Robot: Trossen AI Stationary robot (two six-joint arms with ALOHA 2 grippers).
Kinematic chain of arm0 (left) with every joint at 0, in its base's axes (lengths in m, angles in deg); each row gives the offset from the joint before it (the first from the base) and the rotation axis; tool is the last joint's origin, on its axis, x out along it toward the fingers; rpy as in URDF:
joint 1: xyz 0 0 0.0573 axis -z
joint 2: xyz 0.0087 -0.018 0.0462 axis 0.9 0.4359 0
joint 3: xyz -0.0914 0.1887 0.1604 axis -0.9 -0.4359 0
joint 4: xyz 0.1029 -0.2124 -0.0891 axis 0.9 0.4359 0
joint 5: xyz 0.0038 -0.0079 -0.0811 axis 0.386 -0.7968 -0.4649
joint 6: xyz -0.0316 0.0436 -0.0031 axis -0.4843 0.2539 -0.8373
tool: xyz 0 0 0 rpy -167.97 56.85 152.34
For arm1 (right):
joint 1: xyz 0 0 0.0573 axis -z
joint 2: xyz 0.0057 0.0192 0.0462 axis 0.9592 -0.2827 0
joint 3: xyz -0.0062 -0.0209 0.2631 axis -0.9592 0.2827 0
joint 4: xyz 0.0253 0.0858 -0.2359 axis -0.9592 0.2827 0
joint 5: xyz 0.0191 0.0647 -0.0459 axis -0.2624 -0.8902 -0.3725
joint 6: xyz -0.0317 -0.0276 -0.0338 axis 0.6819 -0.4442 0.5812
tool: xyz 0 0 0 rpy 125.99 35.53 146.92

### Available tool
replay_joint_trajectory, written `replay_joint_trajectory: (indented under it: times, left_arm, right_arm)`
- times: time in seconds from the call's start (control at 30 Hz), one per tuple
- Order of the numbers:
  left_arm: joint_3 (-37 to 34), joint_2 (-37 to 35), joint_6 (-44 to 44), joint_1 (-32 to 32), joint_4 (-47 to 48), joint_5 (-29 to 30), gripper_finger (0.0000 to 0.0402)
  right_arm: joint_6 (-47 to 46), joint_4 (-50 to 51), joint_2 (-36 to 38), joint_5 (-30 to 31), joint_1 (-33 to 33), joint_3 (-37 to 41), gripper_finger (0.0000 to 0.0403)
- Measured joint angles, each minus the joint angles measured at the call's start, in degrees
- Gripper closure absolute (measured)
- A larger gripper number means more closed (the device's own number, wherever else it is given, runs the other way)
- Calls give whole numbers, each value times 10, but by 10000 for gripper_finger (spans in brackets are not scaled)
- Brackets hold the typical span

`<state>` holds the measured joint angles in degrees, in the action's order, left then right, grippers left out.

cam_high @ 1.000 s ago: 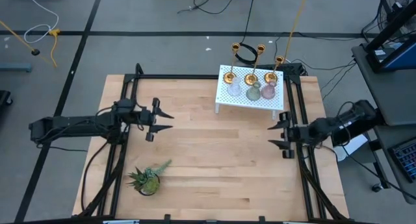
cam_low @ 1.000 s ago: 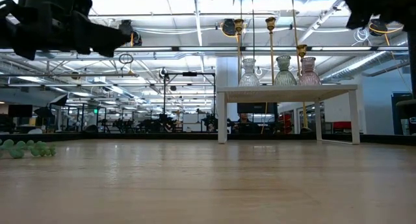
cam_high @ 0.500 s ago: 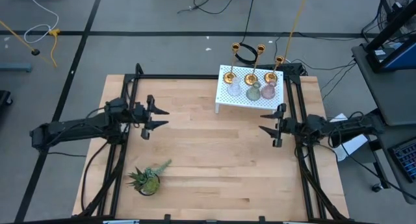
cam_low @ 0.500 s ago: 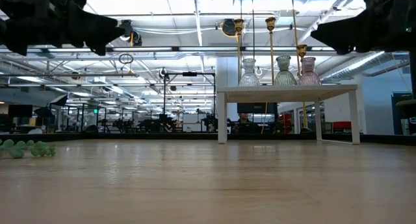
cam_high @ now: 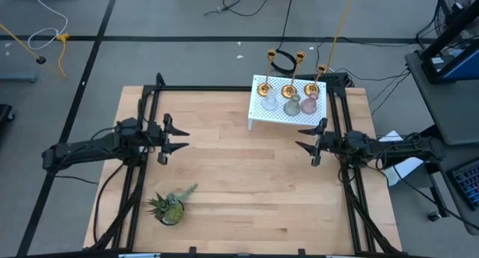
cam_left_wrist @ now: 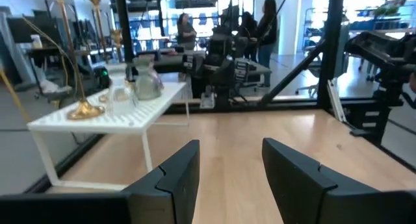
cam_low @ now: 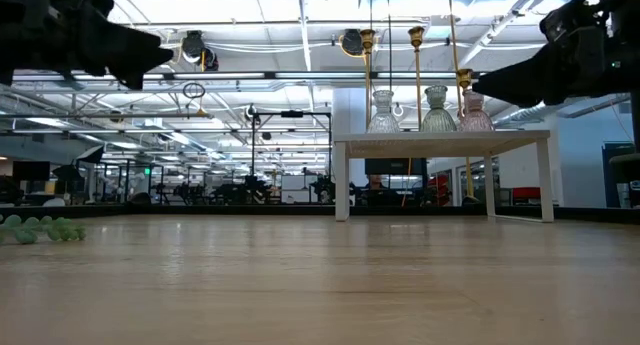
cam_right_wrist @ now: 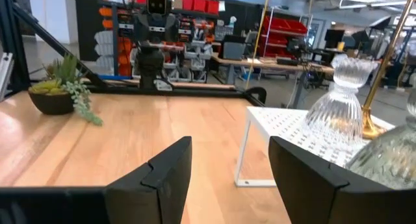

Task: Pick & Place candle stick holders
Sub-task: Return to Home Position

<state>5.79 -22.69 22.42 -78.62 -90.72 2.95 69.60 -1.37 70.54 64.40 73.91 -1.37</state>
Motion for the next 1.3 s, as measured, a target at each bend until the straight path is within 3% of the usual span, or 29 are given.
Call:
replay_joint_trajectory:
  times: [0.2, 0.4, 0.77, 1.3]
  left_arm:
    - [-78, -7, 12, 33, -129, 12, 229]
    - [-78, -5, 12, 43, -127, 14, 229]
    - [-78, -5, -35, 43, -40, 12, 229]
    - [-78, -5, -30, 43, -47, 12, 229]
  right_arm:
    - [-8, 2, 0, 0, 1, 0, 206]
    - [-5, 3, 0, 0, 1, 0, 206]
    - [4, 6, 0, 1, 1, 1, 206]
    - [3, 5, 0, 2, 1, 1, 206]
